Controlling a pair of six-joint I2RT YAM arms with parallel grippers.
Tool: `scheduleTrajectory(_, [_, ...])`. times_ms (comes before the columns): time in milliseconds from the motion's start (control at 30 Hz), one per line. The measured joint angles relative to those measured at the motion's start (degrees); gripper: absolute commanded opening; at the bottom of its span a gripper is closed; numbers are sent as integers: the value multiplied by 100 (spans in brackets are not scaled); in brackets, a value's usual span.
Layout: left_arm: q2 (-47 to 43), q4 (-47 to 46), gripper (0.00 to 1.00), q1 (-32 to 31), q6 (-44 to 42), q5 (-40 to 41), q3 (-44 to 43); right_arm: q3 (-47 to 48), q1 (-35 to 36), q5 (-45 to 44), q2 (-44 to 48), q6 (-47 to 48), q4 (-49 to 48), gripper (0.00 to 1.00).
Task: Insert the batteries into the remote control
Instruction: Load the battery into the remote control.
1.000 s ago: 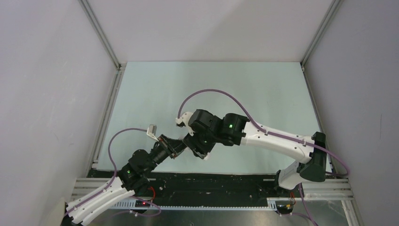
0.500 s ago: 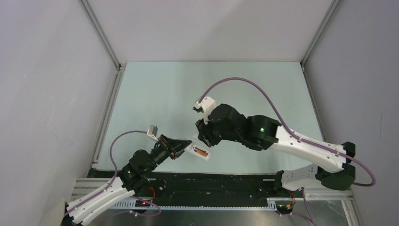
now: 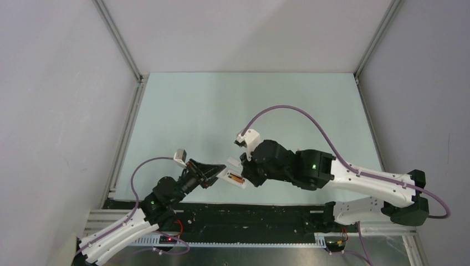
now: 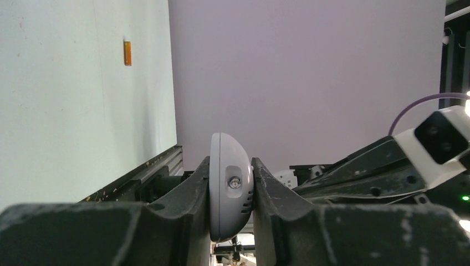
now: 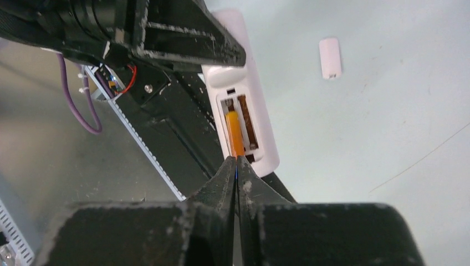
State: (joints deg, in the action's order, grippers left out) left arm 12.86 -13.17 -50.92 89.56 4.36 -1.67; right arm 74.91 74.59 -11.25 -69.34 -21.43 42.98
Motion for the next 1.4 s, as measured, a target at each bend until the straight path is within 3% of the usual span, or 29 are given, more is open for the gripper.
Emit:
scheduleTrajectory(367, [-66,-2,0,0,33,9,0,-1027,55,411,809,-365,-511,6])
scheduleTrajectory(1400, [-103,-2,0,0,-4,46,0,-1040,94,439,348,-407,-601,6])
